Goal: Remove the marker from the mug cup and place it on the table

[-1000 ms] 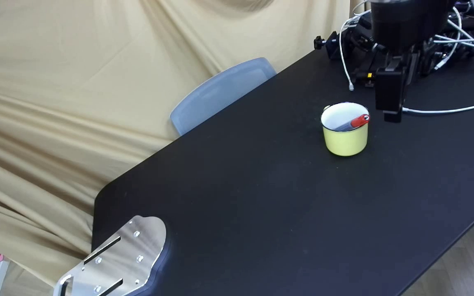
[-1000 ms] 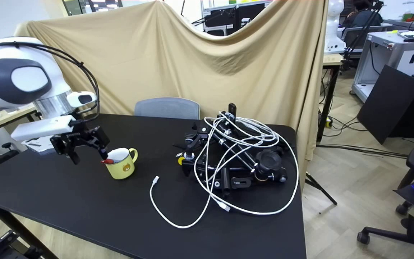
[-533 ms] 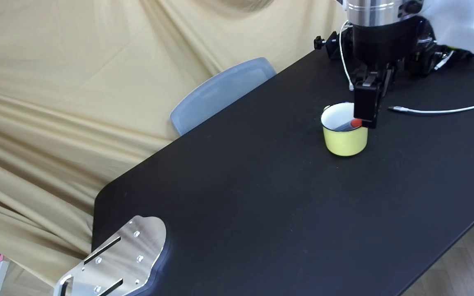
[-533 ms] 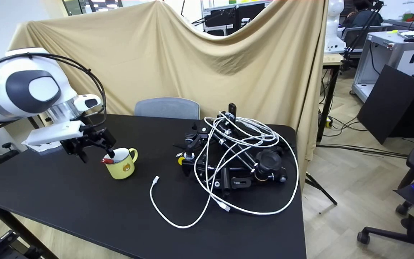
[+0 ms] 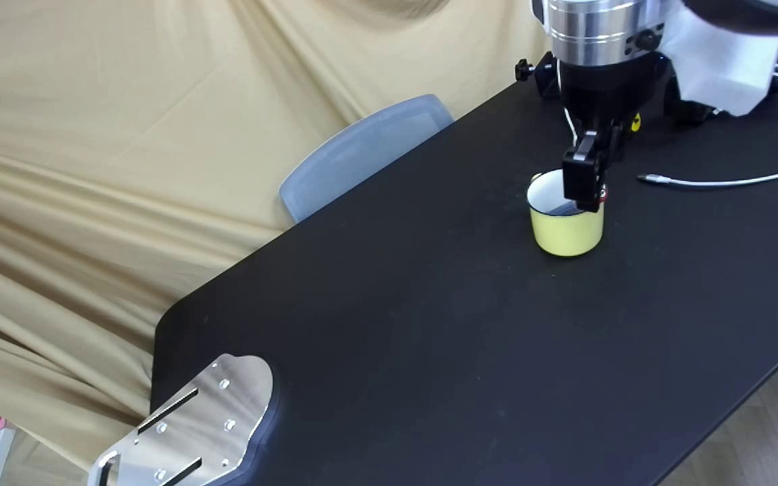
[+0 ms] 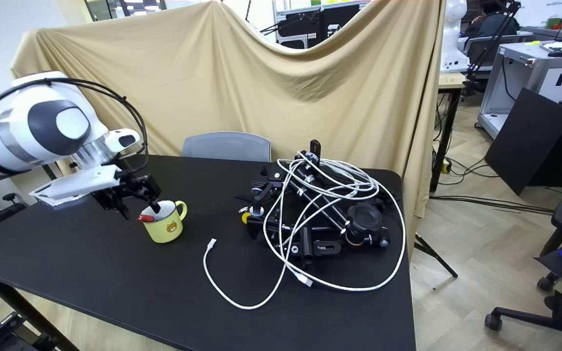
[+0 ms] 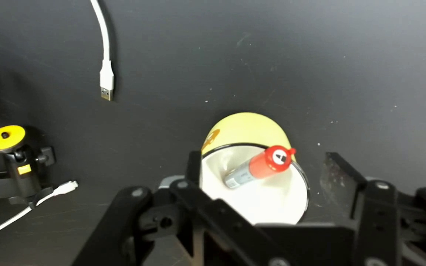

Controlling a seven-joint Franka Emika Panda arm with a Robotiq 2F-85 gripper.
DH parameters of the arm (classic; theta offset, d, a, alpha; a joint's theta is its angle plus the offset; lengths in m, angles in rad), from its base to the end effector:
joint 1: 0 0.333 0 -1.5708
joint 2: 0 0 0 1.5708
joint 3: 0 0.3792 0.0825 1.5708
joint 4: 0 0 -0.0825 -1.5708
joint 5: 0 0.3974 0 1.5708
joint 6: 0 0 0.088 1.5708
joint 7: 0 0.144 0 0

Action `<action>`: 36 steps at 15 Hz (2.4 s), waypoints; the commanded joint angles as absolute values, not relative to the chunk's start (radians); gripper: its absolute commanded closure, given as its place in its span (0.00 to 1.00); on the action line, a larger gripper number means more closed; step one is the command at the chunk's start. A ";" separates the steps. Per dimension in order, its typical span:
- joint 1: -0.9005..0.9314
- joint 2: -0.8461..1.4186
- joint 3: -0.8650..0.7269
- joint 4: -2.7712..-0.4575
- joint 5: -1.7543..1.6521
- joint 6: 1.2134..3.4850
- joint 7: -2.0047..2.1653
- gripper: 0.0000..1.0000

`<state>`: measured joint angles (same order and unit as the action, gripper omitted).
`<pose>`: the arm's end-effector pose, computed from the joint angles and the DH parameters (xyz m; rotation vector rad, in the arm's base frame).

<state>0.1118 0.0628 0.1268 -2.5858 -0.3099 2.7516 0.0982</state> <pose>0.4529 0.1190 0.2608 2.9640 0.6327 0.1865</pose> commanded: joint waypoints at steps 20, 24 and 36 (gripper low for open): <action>0.162 -0.049 0.157 -2.595 -0.153 2.650 0.080 0.95; 0.176 -0.148 0.179 -2.588 -0.118 2.529 0.078 0.95; 0.190 -0.149 0.215 -2.557 -0.134 2.566 0.035 0.95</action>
<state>0.1848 -0.1995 0.2144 -2.5764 -0.1337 2.5236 0.0578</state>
